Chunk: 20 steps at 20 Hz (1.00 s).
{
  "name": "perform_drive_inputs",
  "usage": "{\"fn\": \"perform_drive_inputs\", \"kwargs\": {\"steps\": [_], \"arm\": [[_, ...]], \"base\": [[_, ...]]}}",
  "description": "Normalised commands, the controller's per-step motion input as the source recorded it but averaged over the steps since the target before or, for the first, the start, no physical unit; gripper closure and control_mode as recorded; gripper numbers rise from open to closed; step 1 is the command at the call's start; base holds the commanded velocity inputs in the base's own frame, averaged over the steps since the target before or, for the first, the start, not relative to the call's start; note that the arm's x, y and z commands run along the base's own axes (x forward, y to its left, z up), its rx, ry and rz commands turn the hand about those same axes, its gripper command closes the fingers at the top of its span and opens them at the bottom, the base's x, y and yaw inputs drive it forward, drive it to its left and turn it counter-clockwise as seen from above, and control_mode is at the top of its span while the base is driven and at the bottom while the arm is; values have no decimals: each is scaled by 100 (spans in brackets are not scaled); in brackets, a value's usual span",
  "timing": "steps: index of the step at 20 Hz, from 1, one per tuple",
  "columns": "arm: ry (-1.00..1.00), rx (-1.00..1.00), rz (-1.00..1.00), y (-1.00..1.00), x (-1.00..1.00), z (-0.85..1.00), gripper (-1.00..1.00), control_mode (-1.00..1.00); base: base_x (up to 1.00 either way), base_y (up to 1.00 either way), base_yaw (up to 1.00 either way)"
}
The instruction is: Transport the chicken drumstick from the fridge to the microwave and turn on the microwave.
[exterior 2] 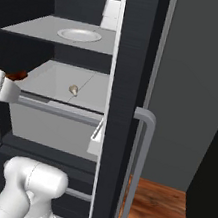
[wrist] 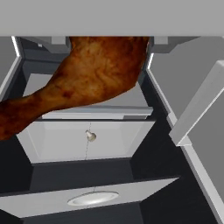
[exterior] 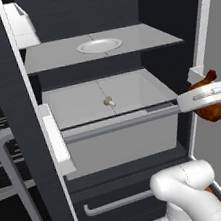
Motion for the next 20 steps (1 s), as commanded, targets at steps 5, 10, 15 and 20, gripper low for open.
{"fn": "perform_drive_inputs", "kwargs": {"steps": [5, 10, 15, 20], "arm": [[0, 0, 0, 0, 0, 0, 100, 100], [0, 0, 0, 0, 0, 0, 100, 100], [0, 0, 0, 0, 0, 0, 100, 100], [0, 0, 0, 0, 0, 0, 100, 100]], "base": [[-46, 5, 0], [-59, 5, 0], [-54, 11, 0], [-52, 34, -1]]}}
